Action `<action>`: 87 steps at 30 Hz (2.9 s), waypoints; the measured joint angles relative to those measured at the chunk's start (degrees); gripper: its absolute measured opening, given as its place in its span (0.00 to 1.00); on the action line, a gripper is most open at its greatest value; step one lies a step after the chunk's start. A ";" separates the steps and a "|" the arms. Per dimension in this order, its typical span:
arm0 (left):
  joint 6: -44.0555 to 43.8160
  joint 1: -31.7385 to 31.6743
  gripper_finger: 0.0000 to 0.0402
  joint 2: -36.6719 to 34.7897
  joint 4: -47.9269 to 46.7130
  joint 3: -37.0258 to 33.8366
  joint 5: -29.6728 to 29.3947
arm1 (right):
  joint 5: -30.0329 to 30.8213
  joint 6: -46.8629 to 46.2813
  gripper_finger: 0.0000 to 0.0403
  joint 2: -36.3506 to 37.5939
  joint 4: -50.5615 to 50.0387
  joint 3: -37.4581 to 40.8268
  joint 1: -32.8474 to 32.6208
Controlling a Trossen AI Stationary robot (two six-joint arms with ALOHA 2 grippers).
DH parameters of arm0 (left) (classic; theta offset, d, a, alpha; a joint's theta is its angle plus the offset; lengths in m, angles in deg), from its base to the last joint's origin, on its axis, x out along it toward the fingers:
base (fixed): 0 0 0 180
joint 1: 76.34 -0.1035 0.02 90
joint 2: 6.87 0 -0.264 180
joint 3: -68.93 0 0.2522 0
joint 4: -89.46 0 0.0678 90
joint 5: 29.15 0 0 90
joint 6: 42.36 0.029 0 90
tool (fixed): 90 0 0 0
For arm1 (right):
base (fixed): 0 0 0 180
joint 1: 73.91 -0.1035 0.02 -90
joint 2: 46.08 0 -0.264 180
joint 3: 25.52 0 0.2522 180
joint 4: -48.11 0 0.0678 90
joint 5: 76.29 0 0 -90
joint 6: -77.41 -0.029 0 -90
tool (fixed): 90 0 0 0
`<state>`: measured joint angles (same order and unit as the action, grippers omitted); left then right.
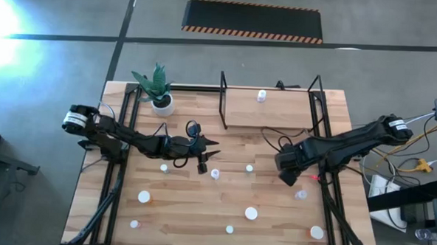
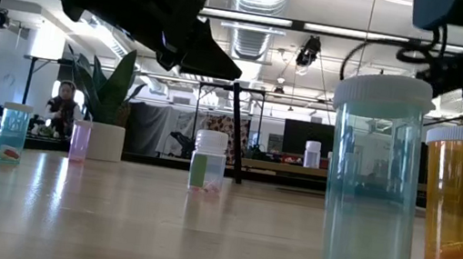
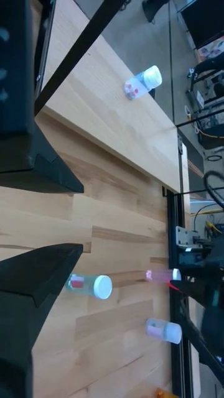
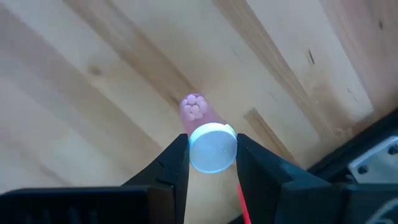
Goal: Pick and place medicine bottles onto shelf by color
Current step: Put the middle pink pill bottle on the shelf, then put the top right blue pill bottle on the shelf
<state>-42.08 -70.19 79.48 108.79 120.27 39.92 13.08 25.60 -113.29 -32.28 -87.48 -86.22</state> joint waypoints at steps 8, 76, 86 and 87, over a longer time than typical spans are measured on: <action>0.35 -0.02 0.31 0.00 1.98 0.26 0.04 | 7.23 4.86 0.24 -3.19 -10.83 -19.13 7.56; -0.12 0.00 0.31 -0.02 2.90 0.15 0.95 | 15.37 58.11 0.42 -18.15 2.79 -35.33 63.31; -0.12 0.08 0.31 -0.02 2.92 0.15 1.06 | 15.26 41.77 0.42 0.54 5.44 -21.51 36.81; -0.12 0.10 0.31 -0.02 2.91 0.15 1.15 | 15.29 39.33 0.42 2.16 6.25 -19.75 33.57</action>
<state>-42.20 -70.09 79.46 111.70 120.43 41.07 28.37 64.93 -111.13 -26.04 -107.23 -52.65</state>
